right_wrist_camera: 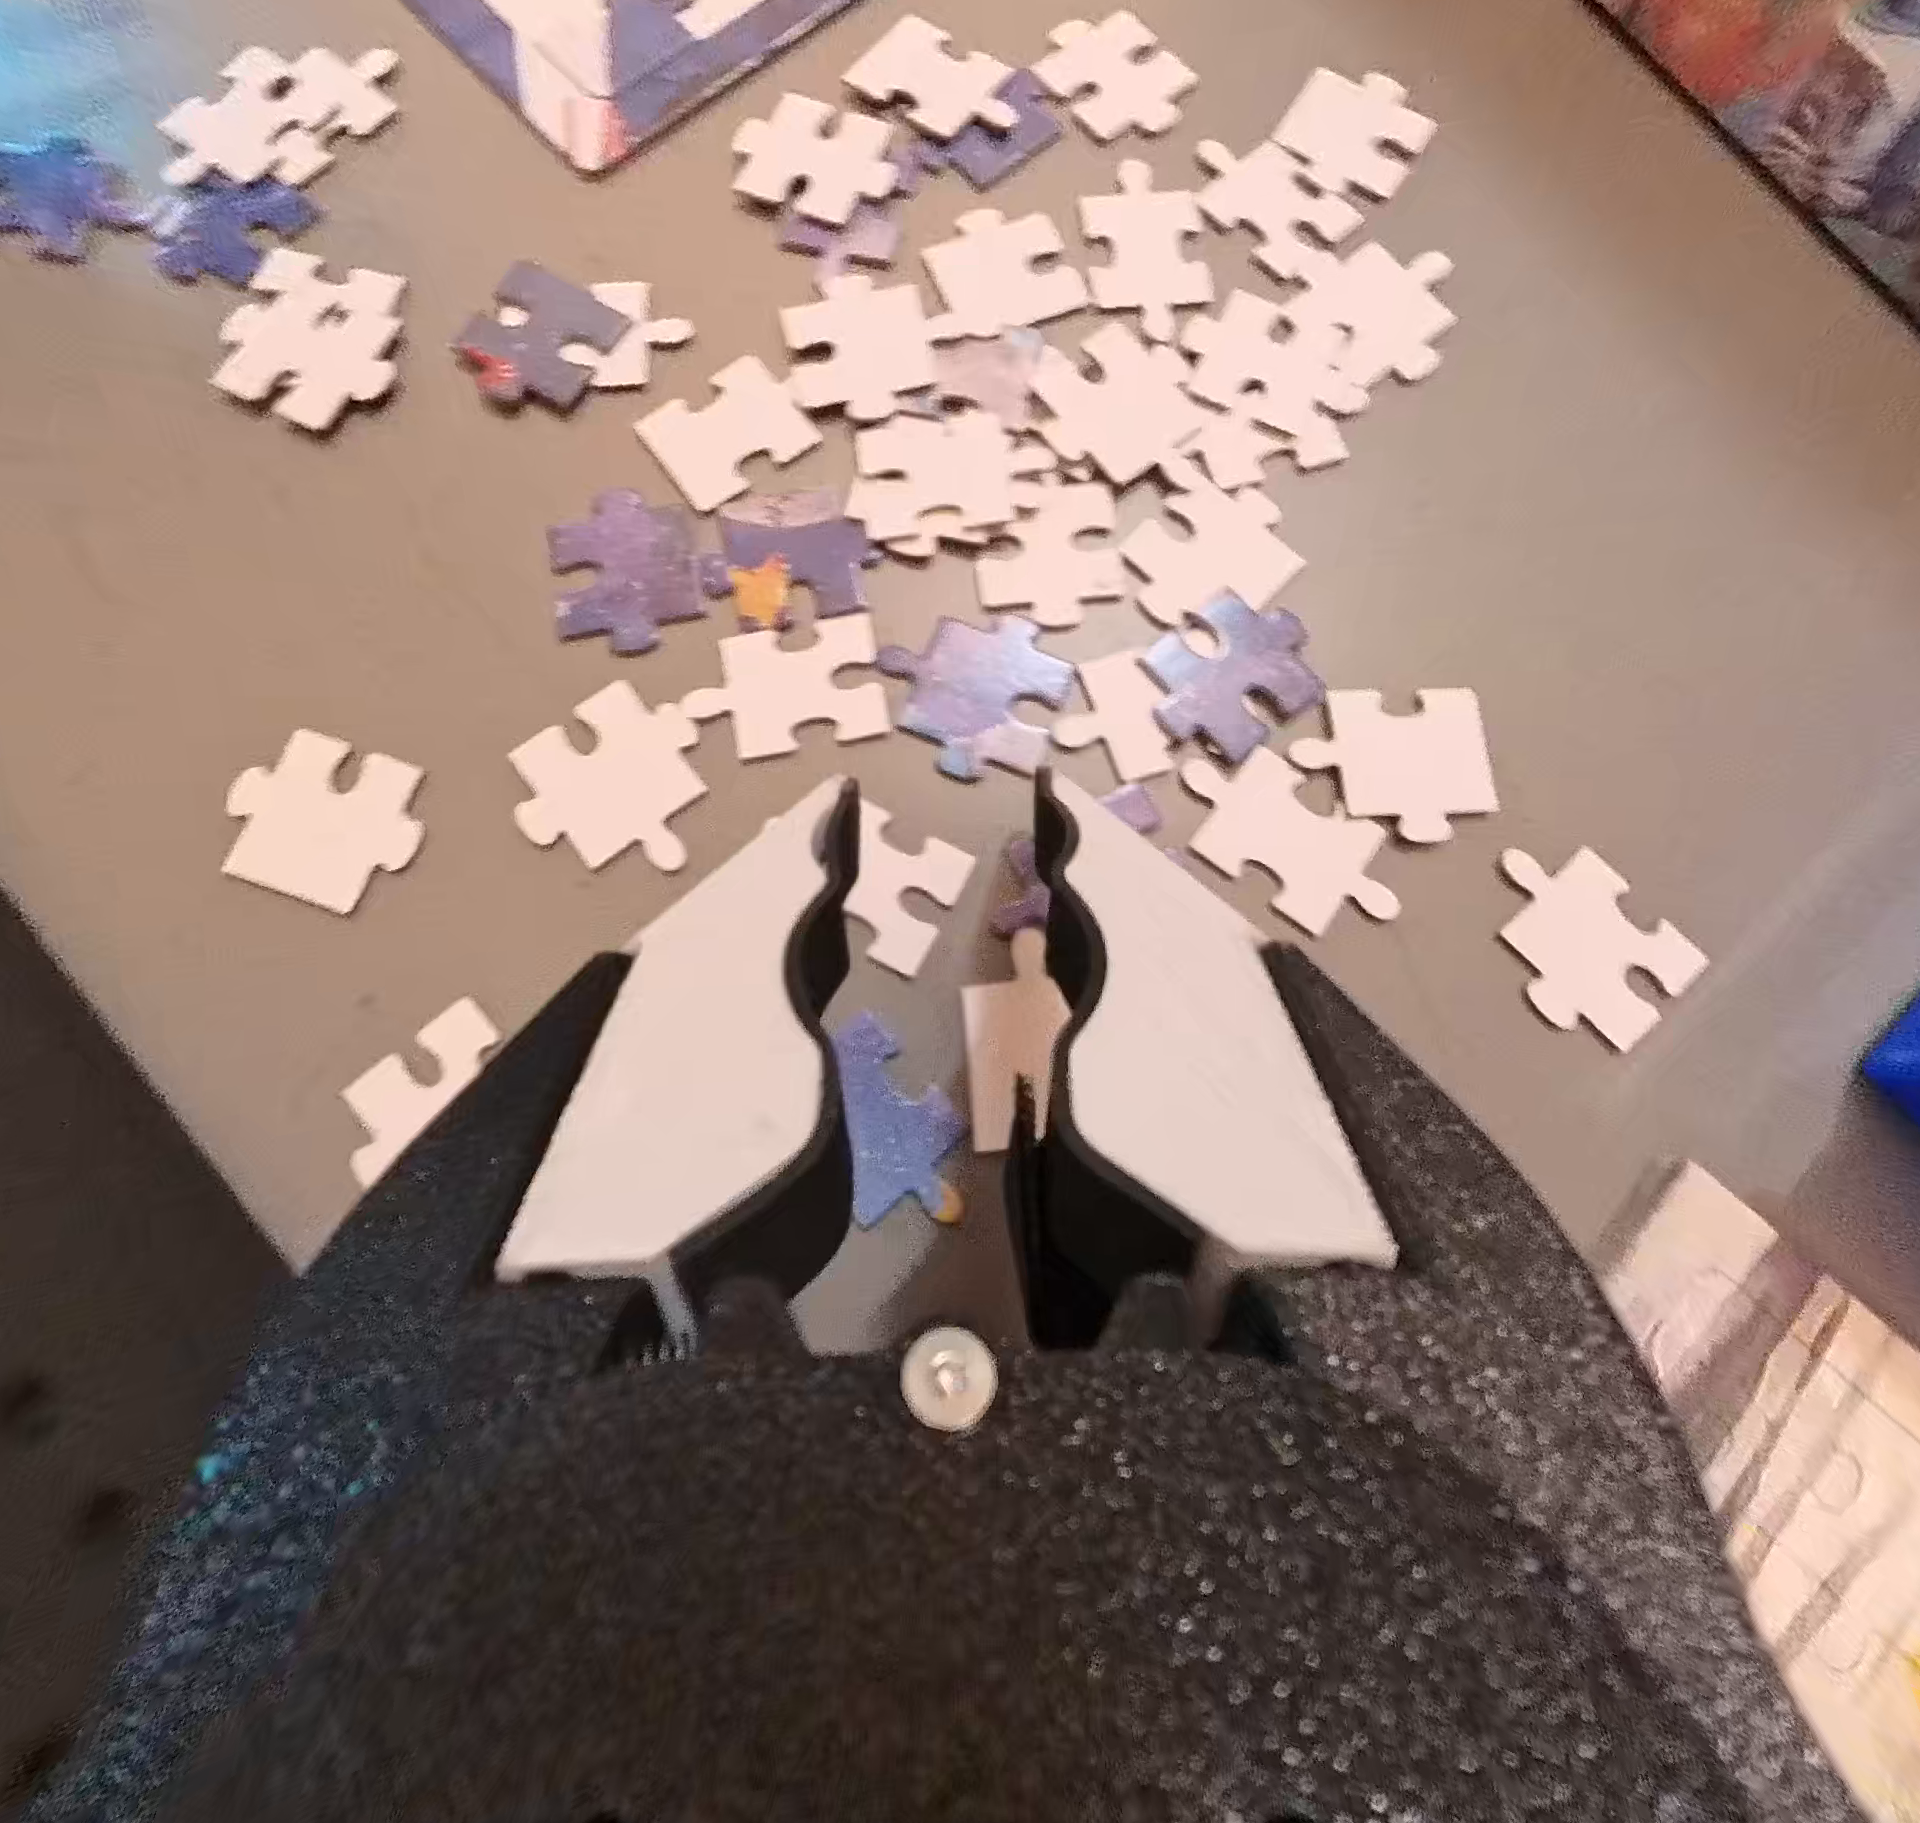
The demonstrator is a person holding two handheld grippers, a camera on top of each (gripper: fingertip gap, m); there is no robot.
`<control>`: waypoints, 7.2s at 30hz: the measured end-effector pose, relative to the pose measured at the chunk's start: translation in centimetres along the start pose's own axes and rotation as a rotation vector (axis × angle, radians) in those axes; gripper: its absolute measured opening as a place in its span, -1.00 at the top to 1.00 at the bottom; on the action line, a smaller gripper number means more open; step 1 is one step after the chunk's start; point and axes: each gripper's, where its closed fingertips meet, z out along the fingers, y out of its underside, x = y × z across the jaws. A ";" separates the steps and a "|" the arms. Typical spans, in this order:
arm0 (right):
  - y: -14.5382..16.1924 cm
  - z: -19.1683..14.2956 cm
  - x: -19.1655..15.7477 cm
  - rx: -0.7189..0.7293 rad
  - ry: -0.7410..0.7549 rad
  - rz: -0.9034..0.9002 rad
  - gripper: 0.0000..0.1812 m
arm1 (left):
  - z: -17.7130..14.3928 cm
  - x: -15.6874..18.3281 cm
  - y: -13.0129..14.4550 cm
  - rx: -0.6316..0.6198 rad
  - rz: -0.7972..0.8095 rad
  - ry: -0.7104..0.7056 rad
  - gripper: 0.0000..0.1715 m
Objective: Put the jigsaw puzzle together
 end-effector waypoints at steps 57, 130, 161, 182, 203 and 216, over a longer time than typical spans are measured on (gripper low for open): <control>4.6 -2.7 7.0 0.010 0.162 0.230 0.62 | 0.2 0.9 1.8 -0.078 0.116 0.004 0.80; -17.8 1.7 -20.0 0.307 -1.162 0.397 0.98 | -4.3 7.6 -5.9 0.151 -0.727 0.855 0.99; -16.9 5.0 -7.7 0.463 -0.582 0.603 0.83 | 8.1 -2.0 -0.4 -0.696 -0.497 0.414 0.99; -17.5 4.7 -8.1 0.466 -0.656 0.636 0.83 | 9.8 -3.2 0.0 -0.603 -0.786 0.359 0.99; -17.0 5.4 -8.5 0.425 -0.643 0.621 0.81 | 8.7 -4.9 2.1 -0.669 -0.376 0.141 0.83; -17.0 5.5 -8.6 0.418 -0.646 0.623 0.80 | 8.9 -3.7 2.0 -0.661 -0.383 0.174 0.83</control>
